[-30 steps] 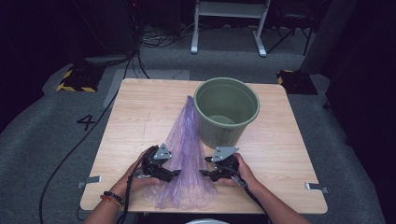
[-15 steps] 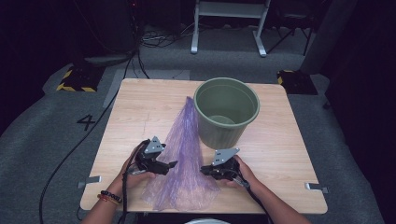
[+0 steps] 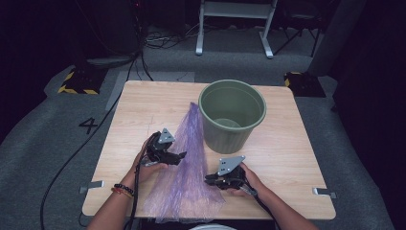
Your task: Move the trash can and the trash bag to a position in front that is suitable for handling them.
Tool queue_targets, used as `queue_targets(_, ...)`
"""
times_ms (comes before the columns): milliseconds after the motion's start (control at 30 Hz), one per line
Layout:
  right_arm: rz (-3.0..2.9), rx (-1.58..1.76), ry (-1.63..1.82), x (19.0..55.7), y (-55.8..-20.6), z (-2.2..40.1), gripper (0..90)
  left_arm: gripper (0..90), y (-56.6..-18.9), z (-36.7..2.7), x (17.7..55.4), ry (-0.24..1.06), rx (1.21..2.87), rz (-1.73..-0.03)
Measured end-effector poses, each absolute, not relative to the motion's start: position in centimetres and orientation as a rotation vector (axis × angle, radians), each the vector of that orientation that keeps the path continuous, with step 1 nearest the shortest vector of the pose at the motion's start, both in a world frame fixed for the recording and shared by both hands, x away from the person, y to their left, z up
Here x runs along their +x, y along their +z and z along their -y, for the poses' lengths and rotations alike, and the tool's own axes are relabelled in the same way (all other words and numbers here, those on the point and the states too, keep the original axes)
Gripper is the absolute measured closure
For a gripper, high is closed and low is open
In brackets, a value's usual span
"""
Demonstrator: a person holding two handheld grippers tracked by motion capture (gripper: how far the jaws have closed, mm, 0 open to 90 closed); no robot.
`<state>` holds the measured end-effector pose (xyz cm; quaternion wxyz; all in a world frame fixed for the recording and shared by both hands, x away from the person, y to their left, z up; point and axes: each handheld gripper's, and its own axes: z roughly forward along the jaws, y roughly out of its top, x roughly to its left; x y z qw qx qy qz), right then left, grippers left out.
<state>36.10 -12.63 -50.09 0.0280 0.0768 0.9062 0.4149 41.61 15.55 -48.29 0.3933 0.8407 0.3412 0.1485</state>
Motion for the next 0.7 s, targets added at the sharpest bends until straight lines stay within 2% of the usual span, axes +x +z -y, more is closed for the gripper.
queue_targets(200,-2.804,0.227,1.283,35.9,-50.1,12.8,79.2,17.9,-48.7,-15.6,42.5,0.337,2.121,-0.895)
queue_targets(333,-2.808,0.217,1.288,35.9,-50.1,12.8,76.3,23.0,-49.7,-14.8,42.9,0.334,2.198,-0.893)
queue_targets(467,-2.806,0.209,1.295,35.9,-50.1,12.8,75.3,24.0,-49.9,-14.5,42.9,0.339,2.222,-0.895)
queue_targets(533,-2.808,0.209,1.301,35.9,-50.2,12.8,72.4,29.4,-49.9,-14.6,42.8,0.331,2.224,-0.885)
queue_targets(567,-2.815,0.199,1.304,35.8,-50.2,12.8,63.0,32.4,-49.8,-14.8,42.7,0.330,2.229,-0.868)
queue_targets(667,-2.806,0.221,1.277,35.9,-50.1,12.9,46.2,44.8,-49.7,-15.1,42.7,0.325,2.222,-0.849)
queue_targets(700,-2.799,0.248,1.270,36.1,-50.1,13.0,43.3,48.5,-49.7,-15.1,42.7,0.325,2.222,-0.849)
